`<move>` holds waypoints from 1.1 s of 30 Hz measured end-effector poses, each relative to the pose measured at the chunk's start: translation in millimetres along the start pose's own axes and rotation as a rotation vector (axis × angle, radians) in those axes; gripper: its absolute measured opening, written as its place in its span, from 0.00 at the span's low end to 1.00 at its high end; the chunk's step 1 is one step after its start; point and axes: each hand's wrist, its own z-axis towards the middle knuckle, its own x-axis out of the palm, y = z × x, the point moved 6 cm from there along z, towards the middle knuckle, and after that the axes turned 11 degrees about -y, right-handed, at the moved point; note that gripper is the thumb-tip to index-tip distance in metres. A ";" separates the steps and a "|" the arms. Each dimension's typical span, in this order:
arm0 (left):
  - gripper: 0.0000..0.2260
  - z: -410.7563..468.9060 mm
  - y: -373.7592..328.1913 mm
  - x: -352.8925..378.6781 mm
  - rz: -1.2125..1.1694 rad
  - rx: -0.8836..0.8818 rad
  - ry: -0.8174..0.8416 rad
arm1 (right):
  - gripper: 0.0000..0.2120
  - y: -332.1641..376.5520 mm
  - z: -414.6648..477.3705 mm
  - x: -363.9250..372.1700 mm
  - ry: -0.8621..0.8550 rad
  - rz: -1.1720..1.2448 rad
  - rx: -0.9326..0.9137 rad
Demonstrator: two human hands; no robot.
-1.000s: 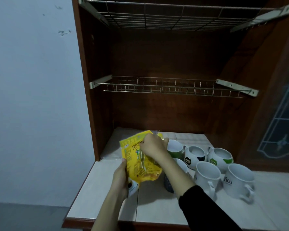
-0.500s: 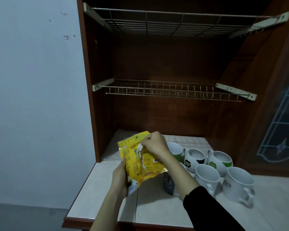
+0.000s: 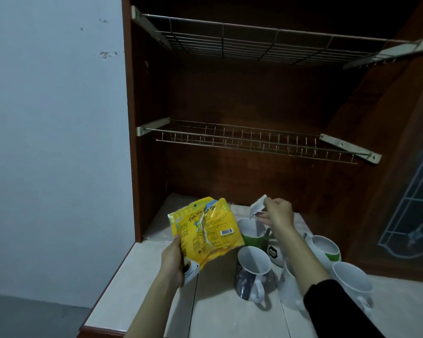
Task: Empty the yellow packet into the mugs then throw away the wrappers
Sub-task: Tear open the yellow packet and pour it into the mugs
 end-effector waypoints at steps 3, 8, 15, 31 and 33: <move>0.17 -0.2 2.2 2.2 0.000 -0.017 0.001 | 0.13 -25.3 9.5 11.1 0.029 -0.164 0.018; 0.18 6.2 9.2 0.0 -0.020 -0.053 0.002 | 0.07 -0.1 0.1 24.9 -0.010 -0.335 -0.248; 0.18 -11.1 7.6 17.6 -0.004 -0.041 0.060 | 0.06 19.8 -47.7 77.5 0.462 -0.617 -0.142; 0.15 -17.7 6.9 63.3 0.153 0.053 0.051 | 0.11 40.4 -10.1 15.1 0.198 -0.034 -0.073; 0.17 -12.2 13.7 84.5 0.188 0.054 0.094 | 0.06 42.6 15.0 -14.6 0.083 0.015 -0.065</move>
